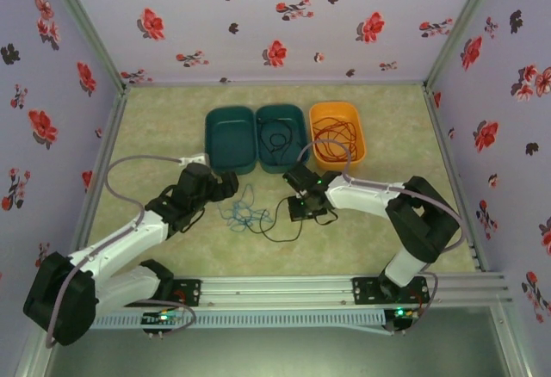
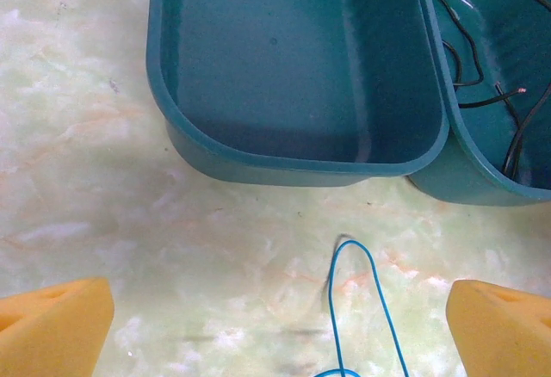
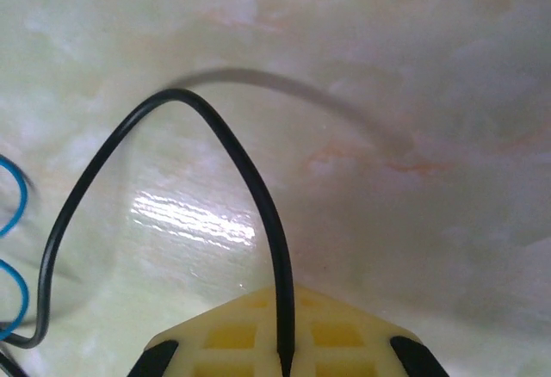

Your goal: Untangle the cables

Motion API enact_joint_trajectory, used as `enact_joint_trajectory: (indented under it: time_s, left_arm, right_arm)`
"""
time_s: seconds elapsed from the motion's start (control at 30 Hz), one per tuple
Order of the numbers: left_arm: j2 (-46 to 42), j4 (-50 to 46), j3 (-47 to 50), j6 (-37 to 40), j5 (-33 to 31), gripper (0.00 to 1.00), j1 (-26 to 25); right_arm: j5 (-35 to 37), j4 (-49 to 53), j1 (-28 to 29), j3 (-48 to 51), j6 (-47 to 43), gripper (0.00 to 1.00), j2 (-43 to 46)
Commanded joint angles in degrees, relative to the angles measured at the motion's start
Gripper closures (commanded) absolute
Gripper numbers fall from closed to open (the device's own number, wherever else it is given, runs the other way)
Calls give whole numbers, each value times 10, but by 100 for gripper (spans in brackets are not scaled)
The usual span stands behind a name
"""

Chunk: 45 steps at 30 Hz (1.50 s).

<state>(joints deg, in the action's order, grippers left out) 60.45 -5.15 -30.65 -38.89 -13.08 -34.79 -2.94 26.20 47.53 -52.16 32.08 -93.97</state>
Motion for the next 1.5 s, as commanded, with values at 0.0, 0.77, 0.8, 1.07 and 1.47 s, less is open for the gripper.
enact_joint_trajectory:
  time_s: [0.0, 0.77, 0.8, 1.07, 1.47]
  left_arm:
    - [5, 8, 0, -10, -17, 0, -3]
    - [11, 25, 3, -9, -16, 0, -2]
    - [12, 26, 3, -8, -17, 0, -3]
    - [7, 38, 0, 13, 3, 0, -4]
    - [16, 44, -6, 22, 21, 0, -4]
  right_arm:
    - [32, 37, -1, -21, -18, 100, 26]
    - [142, 213, -2, -179, -123, 100, 234]
    - [147, 219, -4, -191, -129, 100, 235]
    - [145, 335, -4, -277, -139, 100, 199]
    - [115, 461, -31, -244, -113, 100, 144]
